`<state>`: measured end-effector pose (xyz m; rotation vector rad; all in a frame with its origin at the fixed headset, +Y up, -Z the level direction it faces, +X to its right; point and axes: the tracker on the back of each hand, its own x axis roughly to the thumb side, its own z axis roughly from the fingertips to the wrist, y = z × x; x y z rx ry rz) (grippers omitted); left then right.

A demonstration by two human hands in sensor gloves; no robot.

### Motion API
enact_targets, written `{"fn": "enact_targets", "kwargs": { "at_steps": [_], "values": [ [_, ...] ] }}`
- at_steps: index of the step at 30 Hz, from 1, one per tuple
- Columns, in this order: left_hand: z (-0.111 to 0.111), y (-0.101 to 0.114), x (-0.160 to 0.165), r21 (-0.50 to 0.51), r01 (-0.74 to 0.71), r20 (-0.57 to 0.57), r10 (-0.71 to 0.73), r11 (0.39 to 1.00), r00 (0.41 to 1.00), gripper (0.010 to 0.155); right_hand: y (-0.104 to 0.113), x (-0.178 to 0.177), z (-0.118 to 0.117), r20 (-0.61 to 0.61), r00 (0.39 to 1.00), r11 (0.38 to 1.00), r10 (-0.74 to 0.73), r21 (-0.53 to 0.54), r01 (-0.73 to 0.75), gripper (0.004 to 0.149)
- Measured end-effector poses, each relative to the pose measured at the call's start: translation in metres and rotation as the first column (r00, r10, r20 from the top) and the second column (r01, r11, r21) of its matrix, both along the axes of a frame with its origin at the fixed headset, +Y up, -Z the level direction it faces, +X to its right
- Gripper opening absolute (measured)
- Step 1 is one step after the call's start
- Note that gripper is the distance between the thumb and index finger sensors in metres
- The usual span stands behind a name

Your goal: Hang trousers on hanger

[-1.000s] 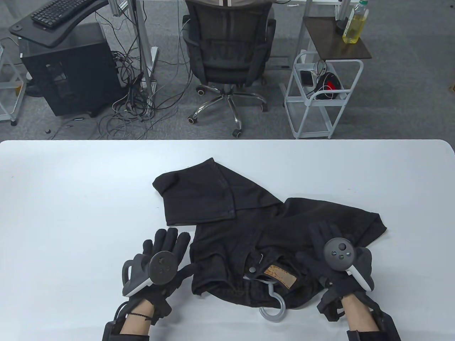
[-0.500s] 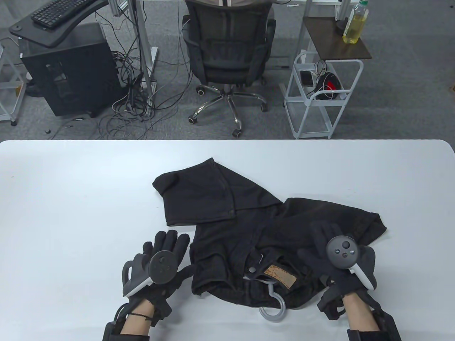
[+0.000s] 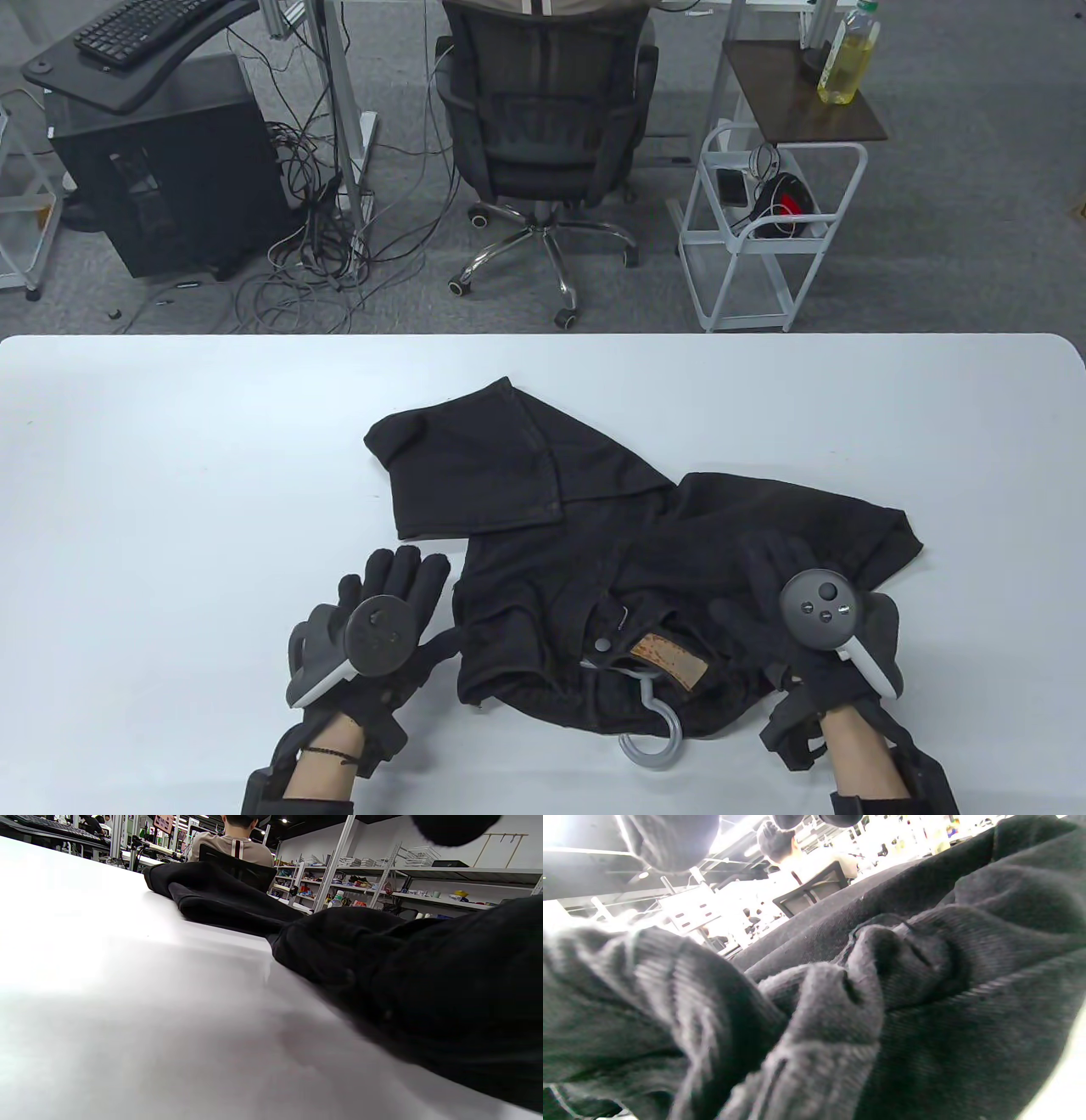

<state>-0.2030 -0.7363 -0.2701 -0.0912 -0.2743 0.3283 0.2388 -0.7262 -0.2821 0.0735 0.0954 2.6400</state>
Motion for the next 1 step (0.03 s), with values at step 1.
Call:
{"fn": "enact_targets", "kwargs": {
  "at_steps": [1],
  "values": [
    [-0.0002, 0.0002, -0.0005, 0.003, -0.001, -0.001, 0.001, 1.000, 1.000, 0.085, 0.0003, 0.0002, 0.0004, -0.001, 1.000, 1.000, -0.003, 0.001, 0.003, 0.082]
  ]
}}
